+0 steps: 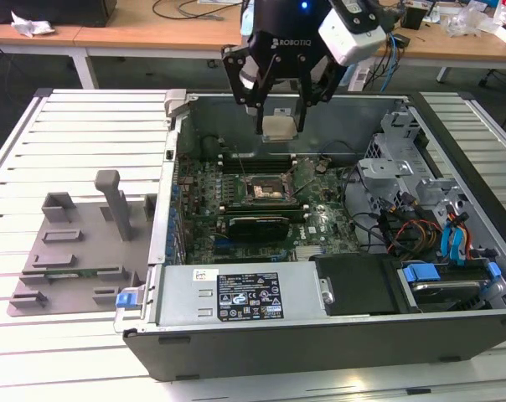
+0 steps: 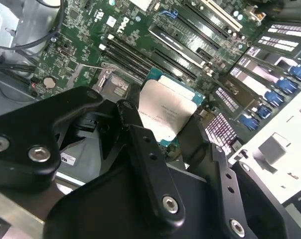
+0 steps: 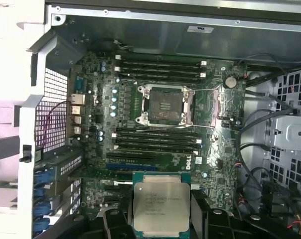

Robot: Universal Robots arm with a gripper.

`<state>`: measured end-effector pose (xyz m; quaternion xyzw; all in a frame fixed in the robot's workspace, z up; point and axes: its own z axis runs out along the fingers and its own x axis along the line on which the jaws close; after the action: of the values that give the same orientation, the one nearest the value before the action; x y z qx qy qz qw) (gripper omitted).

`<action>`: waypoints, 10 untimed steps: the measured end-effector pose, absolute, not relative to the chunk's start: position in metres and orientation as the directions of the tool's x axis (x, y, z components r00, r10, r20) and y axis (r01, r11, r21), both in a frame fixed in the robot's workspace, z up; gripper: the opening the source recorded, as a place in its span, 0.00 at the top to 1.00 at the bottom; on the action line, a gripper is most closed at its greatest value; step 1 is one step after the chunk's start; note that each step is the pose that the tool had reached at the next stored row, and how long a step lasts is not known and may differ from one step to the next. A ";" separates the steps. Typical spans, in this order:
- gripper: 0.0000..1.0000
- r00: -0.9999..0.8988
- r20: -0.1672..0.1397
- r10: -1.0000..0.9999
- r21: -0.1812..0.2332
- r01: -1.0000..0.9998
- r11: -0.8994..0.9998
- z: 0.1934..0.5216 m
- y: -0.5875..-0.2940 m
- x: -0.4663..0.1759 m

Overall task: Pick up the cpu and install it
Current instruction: 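Pick up the cpu and move it towards the insertion slot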

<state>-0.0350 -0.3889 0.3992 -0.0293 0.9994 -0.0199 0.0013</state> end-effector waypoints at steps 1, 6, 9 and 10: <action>0.45 -0.998 -0.001 -0.059 -0.040 -0.059 0.997 0.397 -0.388 -0.033; 0.45 -0.998 0.005 -0.059 -0.040 -0.059 0.997 0.380 -0.377 -0.026; 0.45 -0.998 0.007 -0.059 -0.039 -0.059 0.997 0.372 -0.365 -0.021; 0.45 -0.998 0.008 -0.058 -0.039 -0.059 0.997 0.366 -0.361 -0.019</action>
<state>-0.0195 -0.3610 0.3663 -0.0293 0.9994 -0.0198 -0.0034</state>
